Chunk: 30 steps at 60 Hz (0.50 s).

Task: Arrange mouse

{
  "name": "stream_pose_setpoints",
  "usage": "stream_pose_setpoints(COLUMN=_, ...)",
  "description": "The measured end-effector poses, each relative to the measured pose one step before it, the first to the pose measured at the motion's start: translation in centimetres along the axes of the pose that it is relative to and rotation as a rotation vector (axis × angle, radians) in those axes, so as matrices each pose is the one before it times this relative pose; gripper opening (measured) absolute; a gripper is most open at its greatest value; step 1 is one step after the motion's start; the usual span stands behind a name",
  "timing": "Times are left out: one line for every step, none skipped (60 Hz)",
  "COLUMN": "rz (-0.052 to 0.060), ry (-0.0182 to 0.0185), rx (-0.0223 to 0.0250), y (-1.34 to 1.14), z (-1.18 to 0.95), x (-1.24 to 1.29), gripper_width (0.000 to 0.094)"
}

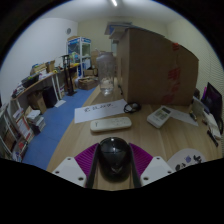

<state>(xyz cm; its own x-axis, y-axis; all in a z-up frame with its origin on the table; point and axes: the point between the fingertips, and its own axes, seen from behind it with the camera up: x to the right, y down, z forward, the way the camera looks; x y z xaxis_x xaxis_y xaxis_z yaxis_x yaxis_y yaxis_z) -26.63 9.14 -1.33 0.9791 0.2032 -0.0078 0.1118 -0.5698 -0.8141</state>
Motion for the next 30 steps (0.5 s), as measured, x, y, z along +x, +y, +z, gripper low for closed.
stream_pose_setpoints(rz=0.0019, ry=0.00136, rx=-0.00126, y=0.021, z=-0.026, x=0.081, gripper_width=0.053)
stream_pose_setpoints(rz=0.0041, ry=0.00176, rx=-0.00564, y=0.044, z=0.045, x=-0.056, gripper_width=0.0514)
stream_pose_setpoints(rz=0.0053, ry=0.00159, rx=-0.00483, y=0.037, z=-0.002, x=0.014, gripper_width=0.0507)
stream_pose_setpoints(rz=0.0047, ry=0.00326, rx=-0.00423, y=-0.018, z=-0.002, x=0.053, gripper_width=0.0487)
stream_pose_setpoints(rz=0.0058, ry=0.00231, rx=-0.00627, y=0.034, z=0.002, x=0.034, gripper_width=0.0478)
stream_pose_setpoints(rz=0.0044, ry=0.00439, rx=-0.00313, y=-0.072, z=0.0, x=0.107, gripper_width=0.0453)
stream_pose_setpoints(rz=0.0045, ry=0.00385, rx=-0.00687, y=-0.004, z=-0.045, x=0.05, gripper_width=0.0441)
stream_pose_setpoints(rz=0.0012, ry=0.00065, rx=-0.00299, y=-0.083, z=-0.123, x=0.038, gripper_width=0.0445)
stream_pose_setpoints(rz=-0.0012, ry=-0.00358, rx=-0.00621, y=-0.034, z=-0.162, x=-0.172, gripper_width=0.0417)
stream_pose_setpoints(rz=-0.0086, ry=-0.00511, rx=0.00683, y=-0.286, z=-0.273, x=-0.104, gripper_width=0.0402)
stream_pose_setpoints(rz=-0.0121, ry=-0.00407, rx=0.01429, y=-0.528, z=-0.336, x=-0.203, gripper_width=0.0401)
stream_pose_setpoints(rz=-0.0181, ry=-0.00208, rx=0.01604, y=-0.446, z=-0.77, x=-0.044, gripper_width=0.0397)
stream_pose_setpoints(rz=-0.0183, ry=0.00202, rx=0.01786, y=-0.707, z=-0.55, x=-0.011, gripper_width=0.039)
stream_pose_setpoints(rz=-0.0181, ry=0.00047, rx=0.01721, y=-0.764, z=-0.643, x=-0.02, gripper_width=0.0385)
stream_pose_setpoints(rz=-0.015, ry=-0.00234, rx=0.01852, y=-0.82, z=-0.712, x=-0.003, gripper_width=0.0385)
stream_pose_setpoints(rz=-0.0088, ry=-0.00417, rx=0.02099, y=-0.951, z=-0.725, x=-0.003, gripper_width=0.0385)
stream_pose_setpoints(rz=-0.0032, ry=-0.00669, rx=0.02271, y=-1.056, z=-0.795, x=0.002, gripper_width=0.0384)
stream_pose_setpoints(rz=-0.0006, ry=-0.00795, rx=0.02345, y=-1.12, z=-0.846, x=0.056, gripper_width=0.0383)
stream_pose_setpoints(rz=0.0009, ry=-0.0075, rx=0.02488, y=-1.231, z=-0.59, x=0.127, gripper_width=0.0384)
stream_pose_setpoints(rz=0.0028, ry=-0.00459, rx=0.02291, y=-1.213, z=-0.899, x=0.213, gripper_width=0.0383)
stream_pose_setpoints(rz=0.0038, ry=-0.00121, rx=0.02256, y=-1.176, z=-0.946, x=0.376, gripper_width=0.0382)
stream_pose_setpoints(rz=0.0049, ry=0.00285, rx=0.02466, y=-1.141, z=-0.474, x=0.561, gripper_width=0.0383)
stream_pose_setpoints(rz=0.0064, ry=0.00675, rx=0.01973, y=-1.299, z=-1.372, x=0.793, gripper_width=0.0383)
stream_pose_setpoints(rz=0.0069, ry=0.00989, rx=0.02259, y=-1.166, z=-0.927, x=0.898, gripper_width=0.0382)
stream_pose_setpoints(rz=0.0072, ry=0.01288, rx=0.02362, y=-0.972, z=-0.44, x=0.913, gripper_width=0.0381)
stream_pose_setpoints(rz=0.0081, ry=0.01678, rx=0.02108, y=-1.138, z=-0.848, x=1.106, gripper_width=0.0382)
stream_pose_setpoints(rz=0.0075, ry=0.019, rx=0.01929, y=-1.033, z=-0.761, x=1.291, gripper_width=0.0381)
stream_pose_setpoints(rz=0.0051, ry=0.01882, rx=0.01848, y=-0.878, z=-0.694, x=1.302, gripper_width=0.0382)
stream_pose_setpoints(rz=0.0023, ry=0.01661, rx=0.01584, y=-0.806, z=-0.703, x=1.292, gripper_width=0.0381)
stream_pose_setpoints(rz=0.0014, ry=0.01562, rx=0.01306, y=-0.625, z=-0.61, x=1.279, gripper_width=0.0381)
